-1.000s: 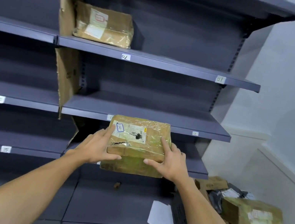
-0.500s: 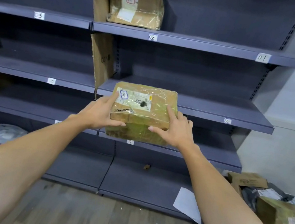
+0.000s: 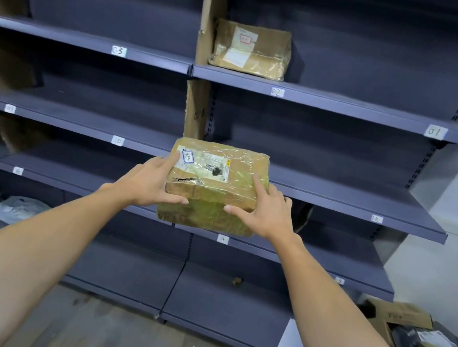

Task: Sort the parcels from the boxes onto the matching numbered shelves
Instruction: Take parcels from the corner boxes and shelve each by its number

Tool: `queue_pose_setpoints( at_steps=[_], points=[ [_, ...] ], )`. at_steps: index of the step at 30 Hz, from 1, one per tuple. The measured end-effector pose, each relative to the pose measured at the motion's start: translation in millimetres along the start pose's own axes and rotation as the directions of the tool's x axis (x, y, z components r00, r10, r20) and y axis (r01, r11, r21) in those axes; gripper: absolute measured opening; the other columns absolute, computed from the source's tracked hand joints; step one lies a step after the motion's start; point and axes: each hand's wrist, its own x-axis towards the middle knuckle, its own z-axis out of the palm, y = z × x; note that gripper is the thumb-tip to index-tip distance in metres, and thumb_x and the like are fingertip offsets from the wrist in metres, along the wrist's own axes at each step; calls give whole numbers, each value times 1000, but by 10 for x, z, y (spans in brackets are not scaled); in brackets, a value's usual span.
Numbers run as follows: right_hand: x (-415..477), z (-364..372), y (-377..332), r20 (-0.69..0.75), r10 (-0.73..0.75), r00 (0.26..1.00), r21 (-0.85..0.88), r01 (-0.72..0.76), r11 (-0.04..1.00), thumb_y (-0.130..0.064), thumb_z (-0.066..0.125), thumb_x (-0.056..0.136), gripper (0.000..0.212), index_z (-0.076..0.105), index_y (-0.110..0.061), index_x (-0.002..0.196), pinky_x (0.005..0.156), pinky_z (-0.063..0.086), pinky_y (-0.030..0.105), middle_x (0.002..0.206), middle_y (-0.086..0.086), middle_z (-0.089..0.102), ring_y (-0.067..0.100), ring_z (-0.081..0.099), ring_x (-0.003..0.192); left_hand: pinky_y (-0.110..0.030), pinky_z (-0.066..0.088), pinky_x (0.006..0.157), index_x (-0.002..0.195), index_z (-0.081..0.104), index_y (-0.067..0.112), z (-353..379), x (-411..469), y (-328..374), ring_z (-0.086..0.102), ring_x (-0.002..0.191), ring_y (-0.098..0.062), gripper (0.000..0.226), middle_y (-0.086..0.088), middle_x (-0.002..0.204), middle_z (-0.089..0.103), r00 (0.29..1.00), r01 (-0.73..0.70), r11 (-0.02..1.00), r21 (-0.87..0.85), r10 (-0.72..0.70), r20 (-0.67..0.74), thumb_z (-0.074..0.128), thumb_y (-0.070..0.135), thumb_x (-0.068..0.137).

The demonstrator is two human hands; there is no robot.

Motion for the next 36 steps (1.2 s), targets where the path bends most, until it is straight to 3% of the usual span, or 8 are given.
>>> queue_pose_setpoints(
  at_steps=[6, 12, 21, 26, 32, 36],
  points=[
    [95, 200, -746, 20, -33, 999, 17, 33, 999, -88, 49, 75, 110, 12, -29, 160, 116, 22, 51, 152, 14, 39, 31, 34, 142, -44, 50, 83, 155, 8, 28, -262, -284, -628, 48, 97, -22, 113, 0, 107, 50, 1000, 26, 1000, 4, -26, -16, 70, 73, 72],
    [174, 467, -1443, 19, -59, 998, 38, 58, 998, -88, 49, 75, 110, 12, -29, 160, 116, 22, 49, 151, 14, 40, 30, 35, 141, -45, 51, 82, 153, 4, 35, -494, -541, -1303, 53, 92, -26, 118, 0, 103, 49, 996, 94, 996, 6, -94, -2, 65, 83, 64],
    [76, 1044, -1932, 85, -43, 995, 46, 39, 998, -89, 48, 74, 111, 11, -30, 160, 115, 24, 48, 148, 11, 42, 29, 38, 136, -43, 47, 86, 153, 9, 27, -302, -871, -1924, 48, 105, -24, 113, 1, 108, 49, 993, 105, 994, 3, -105, 49, 69, 74, 71],
    [105, 1412, -1971, 170, -14, 985, 37, 8, 999, -88, 47, 75, 111, 6, -30, 160, 117, 23, 48, 152, 12, 38, 29, 32, 141, -42, 46, 94, 156, 1, 25, 23, -857, -2183, 45, 124, -26, 117, -2, 127, 48, 986, 120, 993, 13, -121, 118, 67, 75, 73],
    [416, 1993, -1900, 265, 1, 964, 44, -13, 999, -89, 44, 76, 110, 3, -31, 160, 120, 18, 48, 160, 12, 27, 28, 23, 148, -44, 47, 97, 158, -5, 24, 509, -652, -2539, 39, 132, -21, 121, -2, 147, 39, 971, 159, 987, 21, -160, 177, 65, 76, 74],
    [820, 2420, -1840, 312, 14, 950, 65, -36, 997, -96, 34, 65, 119, 1, -32, 160, 120, 18, 48, 161, 13, 24, 29, 23, 148, -44, 44, 103, 158, -9, 24, 826, -316, -2854, 33, 141, -22, 123, -1, 158, 30, 957, 185, 982, 35, -188, 223, 65, 75, 75]
  ],
)
